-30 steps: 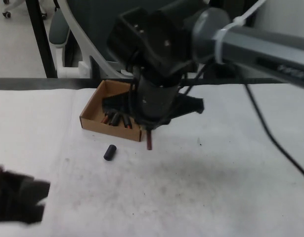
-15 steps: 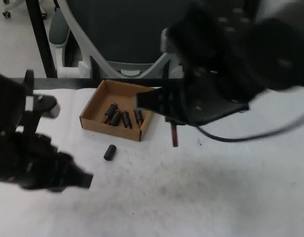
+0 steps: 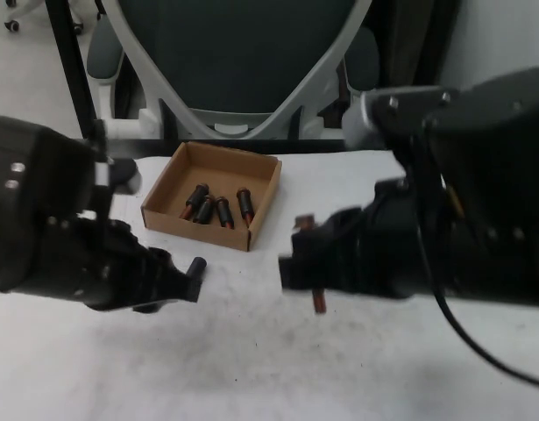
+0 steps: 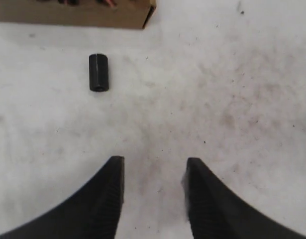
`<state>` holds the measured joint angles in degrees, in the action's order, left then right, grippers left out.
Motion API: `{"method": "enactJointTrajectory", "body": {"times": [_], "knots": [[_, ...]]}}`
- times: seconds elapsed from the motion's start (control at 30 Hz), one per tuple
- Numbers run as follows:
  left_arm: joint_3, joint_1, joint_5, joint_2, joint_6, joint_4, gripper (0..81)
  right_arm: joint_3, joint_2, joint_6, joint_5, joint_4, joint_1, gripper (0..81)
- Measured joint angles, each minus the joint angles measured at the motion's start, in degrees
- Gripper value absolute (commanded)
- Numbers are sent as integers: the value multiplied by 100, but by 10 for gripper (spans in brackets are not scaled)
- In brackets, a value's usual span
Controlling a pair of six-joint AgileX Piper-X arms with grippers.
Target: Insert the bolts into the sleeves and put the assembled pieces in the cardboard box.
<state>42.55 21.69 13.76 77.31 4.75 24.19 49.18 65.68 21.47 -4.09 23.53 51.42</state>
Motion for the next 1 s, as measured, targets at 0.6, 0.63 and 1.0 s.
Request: {"method": "enactJointTrajectory", "body": {"times": [0.6, 0.63, 1.0], "knots": [[2726, 0, -86, 2462, -94, 1834, 439, -53, -28, -478, 462, 31, 169, 2], [2741, 0, -92, 2462, -91, 1835, 439, -50, -24, -493, 464, 45, 169, 2], [3286, 0, -294, 3258, -105, 1955, 439, -56, -77, -770, 485, 291, 169, 2]]}}
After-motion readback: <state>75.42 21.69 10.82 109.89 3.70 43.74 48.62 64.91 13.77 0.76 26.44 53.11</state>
